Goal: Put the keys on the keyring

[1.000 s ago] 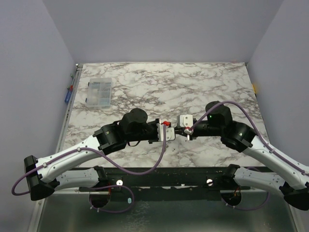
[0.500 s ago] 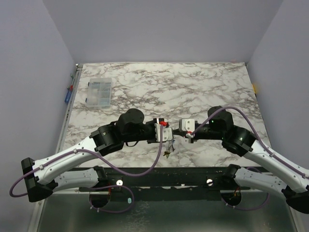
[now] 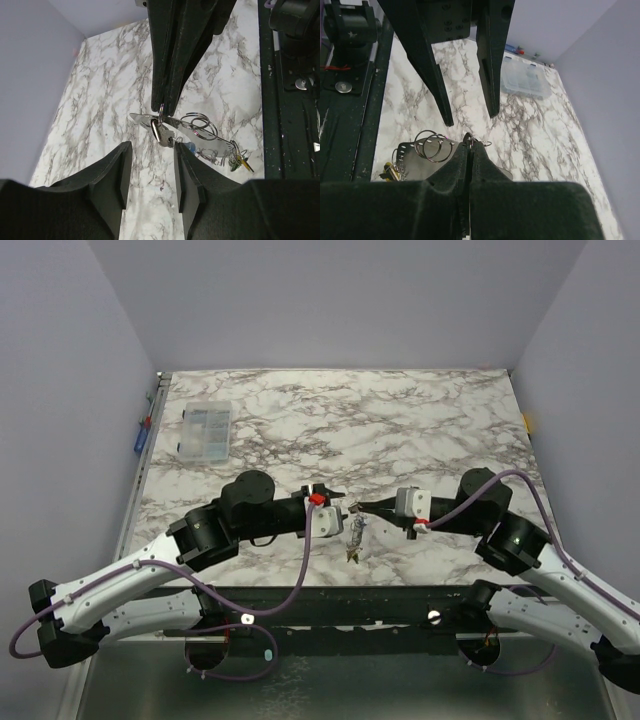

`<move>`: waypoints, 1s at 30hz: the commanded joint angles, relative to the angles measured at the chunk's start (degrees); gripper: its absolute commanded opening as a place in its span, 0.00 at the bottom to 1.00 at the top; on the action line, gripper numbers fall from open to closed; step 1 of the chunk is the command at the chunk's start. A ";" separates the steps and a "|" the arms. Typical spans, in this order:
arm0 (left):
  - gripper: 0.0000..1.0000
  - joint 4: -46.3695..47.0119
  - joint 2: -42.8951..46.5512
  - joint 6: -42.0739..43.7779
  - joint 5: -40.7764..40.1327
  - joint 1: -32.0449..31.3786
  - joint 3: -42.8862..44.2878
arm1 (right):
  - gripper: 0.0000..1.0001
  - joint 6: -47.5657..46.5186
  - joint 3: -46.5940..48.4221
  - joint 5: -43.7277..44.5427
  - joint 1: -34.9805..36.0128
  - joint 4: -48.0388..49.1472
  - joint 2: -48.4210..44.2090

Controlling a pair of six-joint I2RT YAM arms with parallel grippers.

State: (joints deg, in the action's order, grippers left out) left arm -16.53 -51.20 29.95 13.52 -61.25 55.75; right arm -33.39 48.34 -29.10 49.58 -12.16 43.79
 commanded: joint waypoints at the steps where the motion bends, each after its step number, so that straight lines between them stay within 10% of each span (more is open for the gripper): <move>1: 0.43 4.16 0.69 -1.52 2.50 -0.18 -1.81 | 0.01 2.80 -1.16 -3.70 0.34 6.91 -1.43; 9: 0.39 7.03 0.14 -1.65 3.34 -0.18 -3.30 | 0.01 6.20 -1.94 -5.33 0.34 11.47 -2.74; 20: 0.00 9.94 -0.57 -2.54 4.80 -0.18 -4.21 | 0.01 9.43 -3.11 -6.57 0.33 16.82 -3.35; 30: 0.00 12.58 -0.38 -4.78 6.60 -0.24 -5.50 | 0.01 13.26 -6.65 -5.81 0.34 25.23 -4.54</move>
State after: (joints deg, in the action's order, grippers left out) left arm -6.74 -51.70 27.24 16.71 -61.25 51.40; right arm -22.76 43.20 -34.22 49.58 3.90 40.23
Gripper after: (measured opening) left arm 0.027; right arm 0.016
